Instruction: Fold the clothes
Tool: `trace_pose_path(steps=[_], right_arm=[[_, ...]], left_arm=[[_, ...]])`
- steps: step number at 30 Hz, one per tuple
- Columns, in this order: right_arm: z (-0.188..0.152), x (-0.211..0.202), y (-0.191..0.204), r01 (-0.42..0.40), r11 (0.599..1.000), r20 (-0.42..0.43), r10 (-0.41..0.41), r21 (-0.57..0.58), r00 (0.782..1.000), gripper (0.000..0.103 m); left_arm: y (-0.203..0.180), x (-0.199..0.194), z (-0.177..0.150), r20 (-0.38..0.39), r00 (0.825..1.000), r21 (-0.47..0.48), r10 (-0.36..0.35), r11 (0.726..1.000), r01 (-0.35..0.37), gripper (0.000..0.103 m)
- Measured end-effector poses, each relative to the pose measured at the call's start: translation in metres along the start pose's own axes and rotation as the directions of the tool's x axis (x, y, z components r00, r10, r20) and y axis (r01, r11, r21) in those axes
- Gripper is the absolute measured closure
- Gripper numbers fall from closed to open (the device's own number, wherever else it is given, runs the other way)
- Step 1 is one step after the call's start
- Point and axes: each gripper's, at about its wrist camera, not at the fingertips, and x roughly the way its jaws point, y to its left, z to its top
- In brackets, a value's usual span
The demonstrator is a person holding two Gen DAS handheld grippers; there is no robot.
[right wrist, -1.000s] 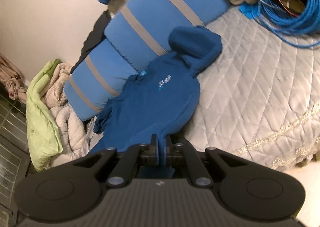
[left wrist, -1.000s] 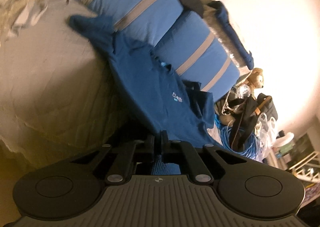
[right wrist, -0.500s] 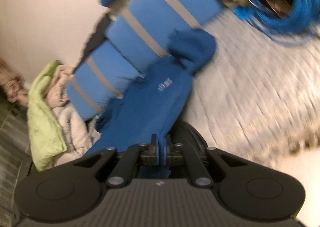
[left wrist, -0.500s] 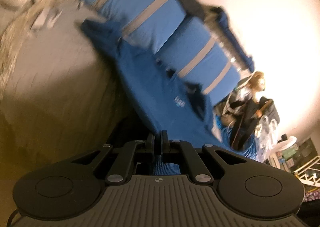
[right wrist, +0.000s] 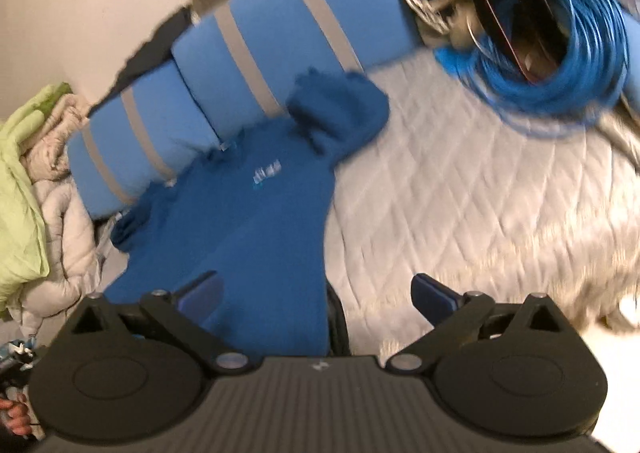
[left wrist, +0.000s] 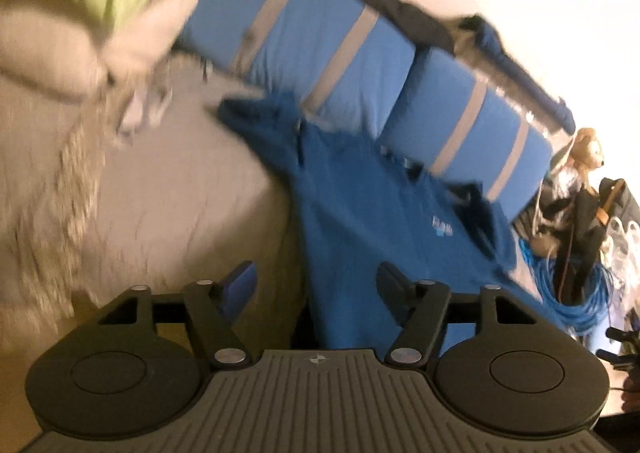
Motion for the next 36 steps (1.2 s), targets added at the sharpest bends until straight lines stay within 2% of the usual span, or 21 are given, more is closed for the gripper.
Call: trace_pose_path(steps=[8,14,17,20,23,26,28,31,34,36], right_arm=[[0.042,0.001,0.024,0.043,0.995,0.048,-0.039,-0.087,0.998,0.000],[0.085,-0.021,0.051,0.045,0.986,0.141,-0.022,-0.161,0.990,0.000],[0.108,-0.034,0.062,0.054,0.982,0.188,-0.019,-0.183,0.982,0.000],[0.138,-0.053,0.077,0.051,0.981,0.222,-0.009,-0.185,0.975,0.000],[0.178,-0.078,0.089,-0.004,0.992,0.236,0.033,-0.125,0.971,0.000],[0.225,-0.108,0.103,-0.065,0.993,0.258,0.089,-0.099,0.962,0.000],[0.252,-0.122,0.118,-0.040,0.988,0.275,0.080,-0.146,0.958,0.000],[0.289,-0.132,0.137,0.030,0.974,0.317,0.044,-0.225,0.947,0.000],[0.321,-0.131,0.141,0.041,0.973,0.346,0.042,-0.228,0.937,0.000],[0.341,-0.127,0.139,0.034,0.980,0.379,0.043,-0.195,0.924,0.000]], left_arm=[[-0.049,-0.015,0.049,0.126,0.992,0.143,-0.022,0.990,0.004,0.033],[-0.081,-0.035,0.077,0.188,0.980,0.250,-0.064,0.968,0.015,0.031],[-0.094,-0.046,0.093,0.211,0.974,0.271,-0.084,0.962,0.024,0.028],[-0.107,-0.057,0.112,0.198,0.974,0.278,-0.112,0.959,0.053,0.028],[-0.121,-0.068,0.132,0.173,0.976,0.284,-0.132,0.956,0.079,0.028],[-0.133,-0.080,0.159,0.139,0.974,0.276,-0.181,0.951,0.137,0.027],[-0.139,-0.082,0.178,0.098,0.973,0.281,-0.209,0.944,0.175,0.027],[-0.149,-0.076,0.210,0.080,0.975,0.301,-0.207,0.938,0.174,0.027],[-0.154,-0.063,0.241,0.108,0.974,0.307,-0.199,0.938,0.158,0.026],[-0.156,-0.055,0.255,0.157,0.970,0.307,-0.185,0.943,0.130,0.027]])
